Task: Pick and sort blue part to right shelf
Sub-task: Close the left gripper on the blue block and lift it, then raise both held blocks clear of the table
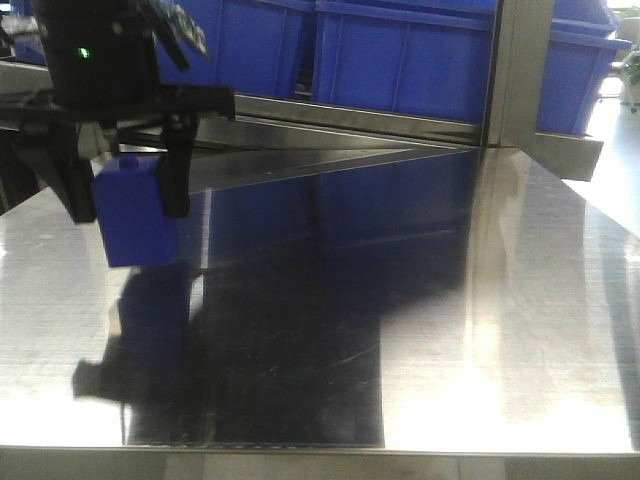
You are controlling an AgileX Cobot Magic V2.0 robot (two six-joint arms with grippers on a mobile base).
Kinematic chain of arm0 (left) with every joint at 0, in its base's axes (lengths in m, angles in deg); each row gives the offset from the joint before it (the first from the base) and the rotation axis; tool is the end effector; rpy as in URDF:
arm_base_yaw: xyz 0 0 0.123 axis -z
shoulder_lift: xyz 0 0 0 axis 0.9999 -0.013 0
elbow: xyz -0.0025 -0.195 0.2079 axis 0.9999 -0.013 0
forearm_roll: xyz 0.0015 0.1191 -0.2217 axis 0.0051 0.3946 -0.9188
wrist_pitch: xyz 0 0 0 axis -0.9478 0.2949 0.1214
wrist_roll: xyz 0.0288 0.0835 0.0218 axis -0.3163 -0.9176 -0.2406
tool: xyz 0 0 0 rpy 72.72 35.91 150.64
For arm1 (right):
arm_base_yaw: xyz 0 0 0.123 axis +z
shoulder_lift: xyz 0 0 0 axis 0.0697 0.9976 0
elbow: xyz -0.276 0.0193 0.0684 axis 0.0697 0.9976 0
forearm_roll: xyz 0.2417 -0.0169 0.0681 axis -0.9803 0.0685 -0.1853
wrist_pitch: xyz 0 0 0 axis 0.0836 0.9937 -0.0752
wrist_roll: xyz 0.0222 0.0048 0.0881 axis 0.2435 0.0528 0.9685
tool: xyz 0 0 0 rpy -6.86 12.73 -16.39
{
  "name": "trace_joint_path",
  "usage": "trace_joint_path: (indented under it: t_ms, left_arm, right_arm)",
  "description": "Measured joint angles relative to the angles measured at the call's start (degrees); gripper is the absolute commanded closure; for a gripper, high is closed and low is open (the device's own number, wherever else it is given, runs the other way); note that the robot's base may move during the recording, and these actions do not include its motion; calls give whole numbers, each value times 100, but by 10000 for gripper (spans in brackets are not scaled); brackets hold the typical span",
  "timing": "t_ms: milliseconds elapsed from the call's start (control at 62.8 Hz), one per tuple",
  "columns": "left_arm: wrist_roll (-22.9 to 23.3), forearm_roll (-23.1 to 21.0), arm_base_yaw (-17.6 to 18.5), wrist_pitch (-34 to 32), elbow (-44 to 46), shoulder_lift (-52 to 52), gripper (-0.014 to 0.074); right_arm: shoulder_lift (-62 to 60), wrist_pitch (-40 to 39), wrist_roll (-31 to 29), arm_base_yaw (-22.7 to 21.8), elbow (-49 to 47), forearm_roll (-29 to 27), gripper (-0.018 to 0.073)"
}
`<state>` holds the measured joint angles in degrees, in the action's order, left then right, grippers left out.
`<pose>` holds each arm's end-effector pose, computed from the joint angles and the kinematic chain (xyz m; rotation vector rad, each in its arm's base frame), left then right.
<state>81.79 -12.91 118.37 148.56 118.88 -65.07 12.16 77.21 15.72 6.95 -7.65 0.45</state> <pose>0.3284 -0.1746 0.2635 -0.1407 2.9420 -0.0397 0.0814 0.0026 0.2882 -0.0201 1.6667 0.0340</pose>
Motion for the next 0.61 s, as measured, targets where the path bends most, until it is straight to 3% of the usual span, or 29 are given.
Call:
trace_joint_path:
  t_ms: [350, 446, 605]
  left_arm:
    - [-1675, -36, 0, 118, -53, 1209, 190]
    - [-2035, -36, -11, -264, -305, 1638, 190]
    - [-2693, -62, -118, -1454, -1273, 2546, 190]
  right_arm:
    - [0, 0, 0, 0, 0, 0, 180]
    - [0, 0, 0, 0, 0, 0, 180]
    - [0, 0, 0, 0, 0, 0, 180]
